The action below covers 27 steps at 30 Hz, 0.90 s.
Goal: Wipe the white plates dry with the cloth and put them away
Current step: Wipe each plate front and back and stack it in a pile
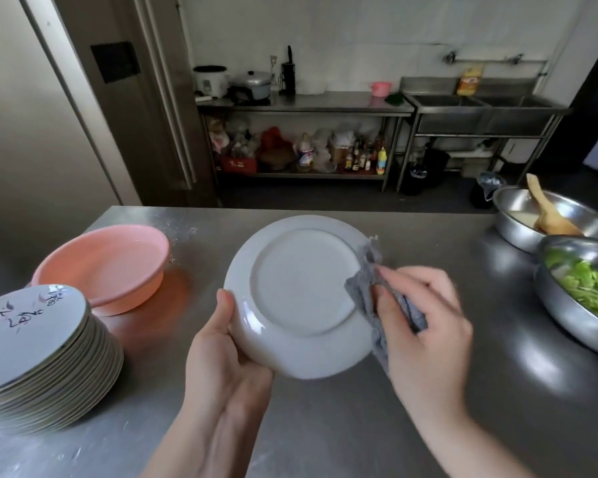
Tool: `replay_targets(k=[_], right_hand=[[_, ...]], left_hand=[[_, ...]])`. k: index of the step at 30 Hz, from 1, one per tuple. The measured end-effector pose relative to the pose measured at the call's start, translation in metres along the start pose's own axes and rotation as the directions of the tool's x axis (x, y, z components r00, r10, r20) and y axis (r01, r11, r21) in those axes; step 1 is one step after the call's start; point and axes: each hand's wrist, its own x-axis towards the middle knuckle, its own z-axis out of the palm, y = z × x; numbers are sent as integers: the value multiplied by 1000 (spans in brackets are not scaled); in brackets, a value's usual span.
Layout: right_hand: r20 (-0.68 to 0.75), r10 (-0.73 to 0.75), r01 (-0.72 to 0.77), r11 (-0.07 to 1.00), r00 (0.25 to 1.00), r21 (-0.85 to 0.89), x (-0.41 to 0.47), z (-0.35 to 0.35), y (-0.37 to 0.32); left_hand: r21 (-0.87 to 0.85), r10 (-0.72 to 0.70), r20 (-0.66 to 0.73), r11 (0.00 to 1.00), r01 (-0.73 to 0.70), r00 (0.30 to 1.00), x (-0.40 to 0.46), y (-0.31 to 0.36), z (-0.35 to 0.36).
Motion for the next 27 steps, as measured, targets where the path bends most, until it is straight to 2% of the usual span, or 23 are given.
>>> replay_targets(k=[4, 8, 10, 13, 17, 20, 24, 25, 27], right_hand=[[44, -225, 228, 971, 973, -70, -25, 6, -1], [-73, -64, 61, 997, 995, -42, -13, 10, 1], [-14, -156, 154, 985, 988, -72, -24, 18, -7], [138, -324, 333, 942, 936, -50, -32, 25, -12], [186, -345, 354, 935, 920, -16, -11, 30, -24], [241, -360, 381, 924, 901, -43, -4, 37, -33], [261, -479, 511, 857, 838, -67, -11, 22, -20], [249, -505, 536, 841, 827, -77, -14, 16, -14], [178, -489, 509, 855, 854, -97, -13, 2, 0]], left_hand=[[-116, -31, -54, 993, 25, 998, -2, 1, 8], [-182, -16, -55, 983, 6, 998, -8, -6, 20], [-171, -25, -5, 985, 24, 1000, -8, -10, 21], [-68, -96, 146, 992, 107, 985, -15, -16, 21], [-133, 44, 225, 991, -14, 973, -24, -28, 20], [-175, 12, 262, 984, 35, 965, -23, -33, 18], [-104, -140, 204, 981, 163, 969, -16, -19, 17], [-62, -145, 177, 985, 158, 973, -13, -14, 16], [-33, -31, 86, 999, 34, 996, -6, -6, 15]])
